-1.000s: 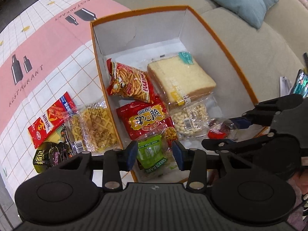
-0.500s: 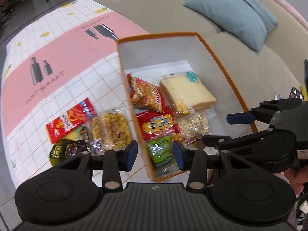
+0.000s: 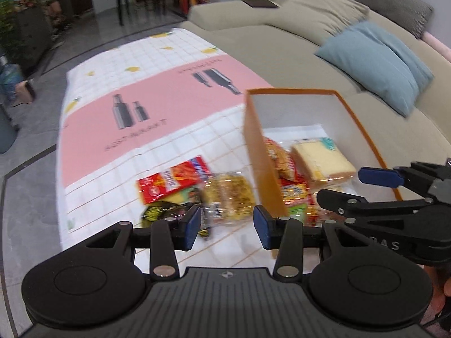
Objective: Organize snacks
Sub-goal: 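Withdraw both tools from the box back over the remaining snacks, then grasp the dark snack bag with the left tool while the right tool grasps the clear cracker bag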
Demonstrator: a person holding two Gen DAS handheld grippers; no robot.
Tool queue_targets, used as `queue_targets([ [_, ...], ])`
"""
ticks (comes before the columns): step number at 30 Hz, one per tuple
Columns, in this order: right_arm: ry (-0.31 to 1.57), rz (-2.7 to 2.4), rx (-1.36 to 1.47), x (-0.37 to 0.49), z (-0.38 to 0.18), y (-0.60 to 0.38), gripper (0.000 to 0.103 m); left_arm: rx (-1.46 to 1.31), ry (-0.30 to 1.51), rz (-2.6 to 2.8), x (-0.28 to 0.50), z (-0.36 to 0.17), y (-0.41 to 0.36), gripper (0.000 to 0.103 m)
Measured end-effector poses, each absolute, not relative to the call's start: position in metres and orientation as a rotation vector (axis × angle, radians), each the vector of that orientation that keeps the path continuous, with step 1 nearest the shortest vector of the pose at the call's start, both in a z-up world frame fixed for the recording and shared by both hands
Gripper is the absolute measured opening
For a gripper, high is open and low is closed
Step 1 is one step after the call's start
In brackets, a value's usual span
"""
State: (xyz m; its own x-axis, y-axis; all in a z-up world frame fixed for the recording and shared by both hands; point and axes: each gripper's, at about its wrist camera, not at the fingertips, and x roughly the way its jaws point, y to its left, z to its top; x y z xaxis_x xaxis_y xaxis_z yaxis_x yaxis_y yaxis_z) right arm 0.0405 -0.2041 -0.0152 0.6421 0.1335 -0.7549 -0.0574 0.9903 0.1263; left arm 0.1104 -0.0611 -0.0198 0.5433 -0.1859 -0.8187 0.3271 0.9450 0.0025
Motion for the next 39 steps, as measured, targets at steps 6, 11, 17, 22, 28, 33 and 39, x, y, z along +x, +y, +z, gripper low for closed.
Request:
queue_targets([
  [6,0.806,0.167,0.104,0.029,-0.021,-0.169,0.065,0.137,0.939,-0.245,0.100,-0.031,-0.016,0.056],
  [11,0.793,0.222,0.089,0.026,-0.039,-0.143,0.066,0.107,0.953,-0.218,0.097,-0.050,0.008,0.056],
  [17,0.806,0.277,-0.029,0.031,-0.059,-0.115,0.068,0.134,0.963,-0.236,0.097,-0.067,0.018,0.056],
  [22,0.790,0.334,-0.221,0.038,-0.071,-0.091,0.075,0.205,0.975,-0.295,0.110,-0.083,0.020,0.056],
  [28,0.816,0.391,-0.443,0.057,-0.094,-0.073,0.074,0.237,0.981,-0.367,0.134,-0.099,0.021,0.056],
  [33,0.860,0.456,-0.673,0.075,-0.108,-0.061,0.072,0.277,0.990,-0.462,0.154,-0.111,0.013,0.056],
  [39,0.953,0.594,-0.858,0.105,-0.119,-0.051,0.073,0.325,1.028,-0.539,0.182,-0.135,0.002,0.056],
])
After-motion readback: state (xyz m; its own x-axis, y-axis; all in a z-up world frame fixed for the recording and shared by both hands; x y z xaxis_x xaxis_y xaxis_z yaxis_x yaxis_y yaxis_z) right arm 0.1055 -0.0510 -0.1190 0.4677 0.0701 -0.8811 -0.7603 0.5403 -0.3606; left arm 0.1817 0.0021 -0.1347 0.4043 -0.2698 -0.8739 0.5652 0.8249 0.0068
